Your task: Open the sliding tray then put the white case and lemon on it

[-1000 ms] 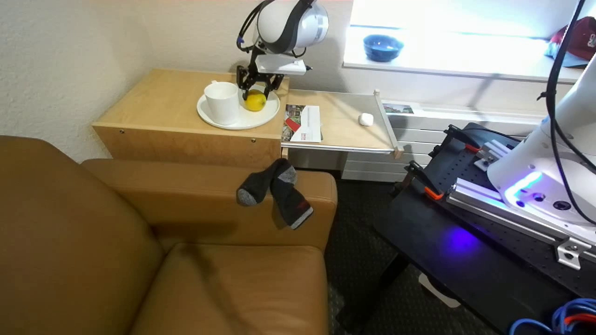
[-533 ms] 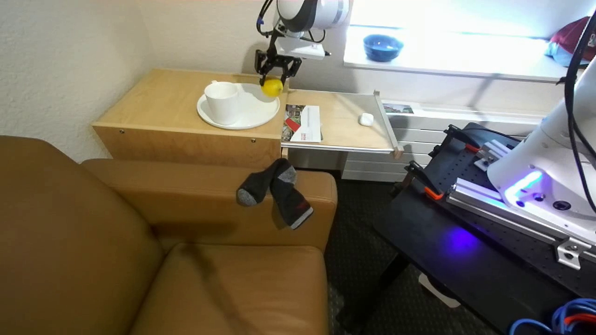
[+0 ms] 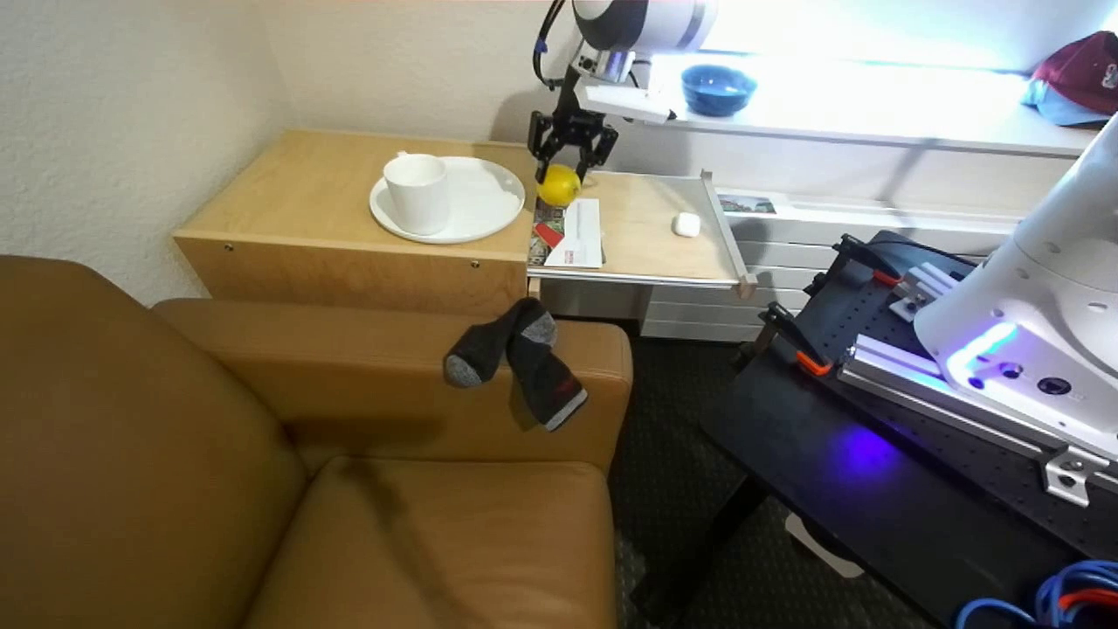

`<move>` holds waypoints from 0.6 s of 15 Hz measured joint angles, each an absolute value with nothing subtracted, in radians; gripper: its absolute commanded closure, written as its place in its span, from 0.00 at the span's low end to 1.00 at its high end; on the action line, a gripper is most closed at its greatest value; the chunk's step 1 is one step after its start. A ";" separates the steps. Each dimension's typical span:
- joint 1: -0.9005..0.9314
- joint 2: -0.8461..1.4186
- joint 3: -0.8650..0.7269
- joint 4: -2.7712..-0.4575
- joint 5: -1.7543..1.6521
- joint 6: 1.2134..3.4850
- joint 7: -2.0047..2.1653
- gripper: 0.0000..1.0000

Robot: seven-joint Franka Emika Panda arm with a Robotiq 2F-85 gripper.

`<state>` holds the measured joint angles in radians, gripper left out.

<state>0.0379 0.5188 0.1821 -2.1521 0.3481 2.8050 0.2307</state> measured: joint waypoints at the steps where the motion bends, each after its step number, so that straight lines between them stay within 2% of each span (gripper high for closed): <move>1: 0.035 0.505 0.179 -2.196 0.358 2.806 0.231 0.56; 9: 0.092 0.440 0.023 -2.540 0.360 2.970 0.388 0.56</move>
